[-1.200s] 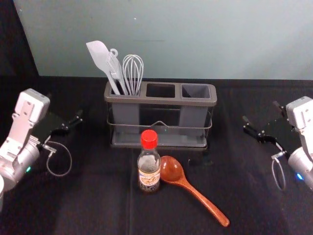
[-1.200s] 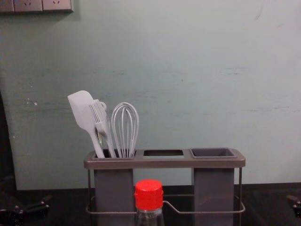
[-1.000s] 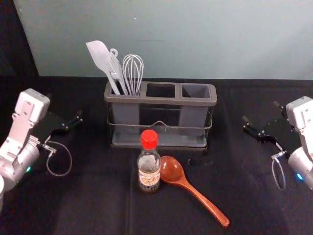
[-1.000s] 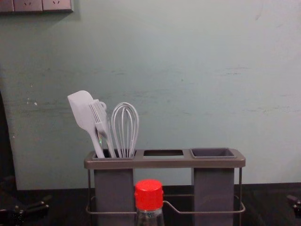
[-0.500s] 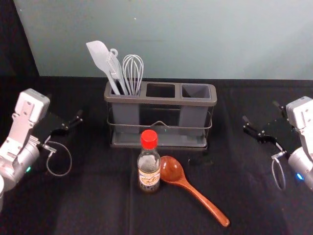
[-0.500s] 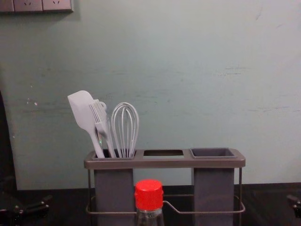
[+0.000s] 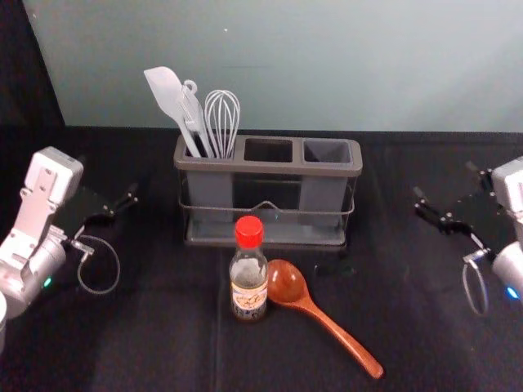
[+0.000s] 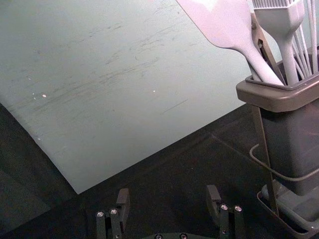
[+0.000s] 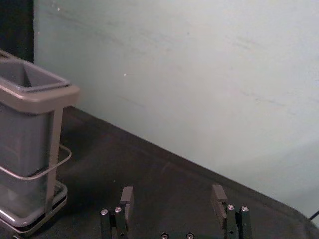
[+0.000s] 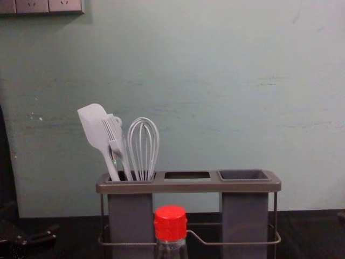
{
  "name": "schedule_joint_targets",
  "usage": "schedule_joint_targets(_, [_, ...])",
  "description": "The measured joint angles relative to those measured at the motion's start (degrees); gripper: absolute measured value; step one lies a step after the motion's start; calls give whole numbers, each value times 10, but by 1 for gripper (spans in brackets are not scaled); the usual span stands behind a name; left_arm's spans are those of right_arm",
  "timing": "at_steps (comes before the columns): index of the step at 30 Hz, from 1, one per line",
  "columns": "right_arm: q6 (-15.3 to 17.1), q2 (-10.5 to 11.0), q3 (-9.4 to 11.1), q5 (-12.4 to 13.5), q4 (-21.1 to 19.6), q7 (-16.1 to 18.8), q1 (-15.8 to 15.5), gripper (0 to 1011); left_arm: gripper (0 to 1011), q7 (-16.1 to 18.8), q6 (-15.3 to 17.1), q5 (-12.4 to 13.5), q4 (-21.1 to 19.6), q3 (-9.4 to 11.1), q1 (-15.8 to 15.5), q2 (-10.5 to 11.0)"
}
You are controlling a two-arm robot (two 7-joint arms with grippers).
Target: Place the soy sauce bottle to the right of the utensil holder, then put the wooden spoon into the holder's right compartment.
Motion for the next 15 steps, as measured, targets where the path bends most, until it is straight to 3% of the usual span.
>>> schedule_joint_targets(9, [-11,31,46,19,-73,1,-63,1002,1005,0,0,0,0,0,0,0])
schedule_joint_targets(15, [-31,54,84,37,-129,5,-121,1003,1005,0,0,0,0,0,0,0])
